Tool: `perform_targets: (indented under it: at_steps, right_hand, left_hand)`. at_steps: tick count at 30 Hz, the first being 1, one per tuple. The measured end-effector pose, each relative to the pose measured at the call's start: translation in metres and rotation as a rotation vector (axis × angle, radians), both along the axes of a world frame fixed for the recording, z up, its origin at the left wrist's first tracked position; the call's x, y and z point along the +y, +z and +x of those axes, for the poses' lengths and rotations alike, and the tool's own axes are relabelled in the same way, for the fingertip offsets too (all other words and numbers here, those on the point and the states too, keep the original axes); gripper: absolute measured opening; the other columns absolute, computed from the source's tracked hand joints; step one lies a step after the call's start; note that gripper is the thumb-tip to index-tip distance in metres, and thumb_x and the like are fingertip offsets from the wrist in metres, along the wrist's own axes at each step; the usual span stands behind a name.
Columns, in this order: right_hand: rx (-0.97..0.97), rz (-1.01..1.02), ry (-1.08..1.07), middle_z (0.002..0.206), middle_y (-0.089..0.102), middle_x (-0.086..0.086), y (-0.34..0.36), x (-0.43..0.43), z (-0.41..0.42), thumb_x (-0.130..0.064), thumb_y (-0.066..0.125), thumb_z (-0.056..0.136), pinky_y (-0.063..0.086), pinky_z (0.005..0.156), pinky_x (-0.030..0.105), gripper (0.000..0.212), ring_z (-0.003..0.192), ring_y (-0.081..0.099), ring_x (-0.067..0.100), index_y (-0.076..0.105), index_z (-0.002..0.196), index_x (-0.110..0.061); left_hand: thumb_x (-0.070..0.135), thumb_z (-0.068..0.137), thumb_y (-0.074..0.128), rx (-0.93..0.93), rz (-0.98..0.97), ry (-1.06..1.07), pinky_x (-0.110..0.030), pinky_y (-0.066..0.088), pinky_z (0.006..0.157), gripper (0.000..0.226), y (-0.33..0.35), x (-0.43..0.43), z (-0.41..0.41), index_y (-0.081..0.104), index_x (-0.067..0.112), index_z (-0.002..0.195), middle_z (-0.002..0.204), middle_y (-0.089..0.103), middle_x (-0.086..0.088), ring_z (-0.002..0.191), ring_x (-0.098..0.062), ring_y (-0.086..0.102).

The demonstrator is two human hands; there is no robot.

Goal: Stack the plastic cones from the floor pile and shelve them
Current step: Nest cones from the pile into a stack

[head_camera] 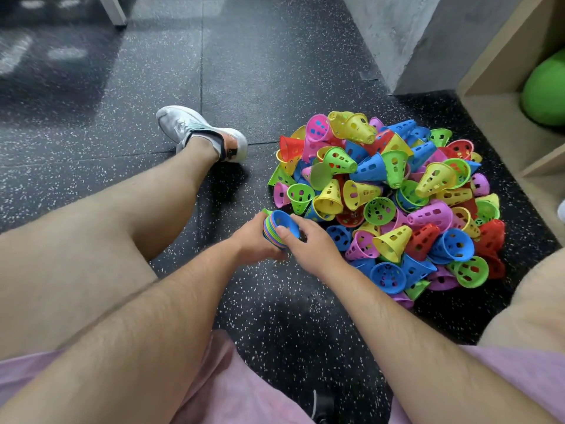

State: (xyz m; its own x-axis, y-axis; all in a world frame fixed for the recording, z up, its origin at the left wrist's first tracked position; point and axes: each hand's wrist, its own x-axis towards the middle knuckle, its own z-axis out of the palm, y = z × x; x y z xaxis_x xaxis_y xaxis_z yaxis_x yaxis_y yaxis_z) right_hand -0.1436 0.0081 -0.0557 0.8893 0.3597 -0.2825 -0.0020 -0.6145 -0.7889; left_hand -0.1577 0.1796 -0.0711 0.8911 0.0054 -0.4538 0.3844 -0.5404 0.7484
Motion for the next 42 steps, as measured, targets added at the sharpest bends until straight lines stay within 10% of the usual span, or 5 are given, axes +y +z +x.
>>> perform_targets:
  at_steps: [6, 13, 22, 27, 42]
  right_hand:
    - [0.011, -0.064, 0.081, 0.111, 0.052, -0.013, 0.025, 0.018, 0.009, -0.042, 0.051, 0.102, 0.033, 0.089, 0.021, 0.039, 0.105, 0.046, 0.004, 0.059, 0.134, -0.022]
    - [-0.051, -0.213, 0.133, 0.144, 0.051, 0.004, 0.005, 0.035, 0.037, -0.017, 0.04, 0.097, 0.036, 0.11, 0.033, 0.045, 0.131, 0.046, 0.018, 0.049, 0.141, -0.015]
    - [-0.264, -0.611, 0.567, 0.152, 0.026, 0.009, -0.041, 0.052, 0.079, 0.004, 0.053, 0.088, 0.045, 0.101, 0.04, 0.085, 0.136, 0.036, 0.029, 0.023, 0.156, -0.037]
    - [-0.378, -0.705, 0.719, 0.136, 0.038, 0.011, -0.045, 0.068, 0.092, 0.006, 0.053, 0.087, 0.048, 0.092, 0.043, 0.054, 0.125, 0.044, 0.031, 0.053, 0.135, -0.018]
    - [-0.469, -0.302, 0.213, 0.15, 0.038, 0.021, -0.039, -0.011, 0.059, -0.016, 0.057, 0.099, 0.039, 0.11, 0.051, 0.02, 0.136, 0.038, 0.038, 0.063, 0.111, -0.002]
  left_hand:
    - [0.002, 0.065, 0.083, 0.045, 0.051, 0.1, -0.017, 0.035, 0.039, 0.02, 0.008, 0.003, 0.007, 0.065, 0.012, 0.069, 0.049, 0.054, 0.006, 0.037, -0.007, 0.043]
    - [0.034, 0.048, 0.093, 0.141, 0.207, 0.322, -0.032, 0.058, 0.081, 0.065, -0.013, 0.01, 0.013, 0.071, 0.012, 0.105, 0.1, 0.074, -0.009, 0.097, -0.028, 0.073]
    - [0.042, 0.031, 0.078, 0.169, 0.151, 0.392, -0.029, 0.045, 0.054, 0.062, -0.043, 0.035, 0.009, 0.06, 0.011, 0.082, 0.088, 0.071, -0.018, 0.093, -0.031, 0.071]
    - [0.049, 0.026, 0.071, 0.157, 0.165, 0.359, -0.035, 0.047, 0.051, 0.07, -0.059, 0.035, 0.01, 0.062, 0.008, 0.082, 0.075, 0.064, -0.016, 0.067, -0.032, 0.067]
    - [0.035, 0.039, 0.08, 0.097, 0.069, 0.263, -0.024, 0.039, 0.056, 0.042, -0.081, 0.019, 0.002, 0.053, 0.016, 0.066, 0.059, 0.05, 0.005, 0.052, -0.014, 0.041]
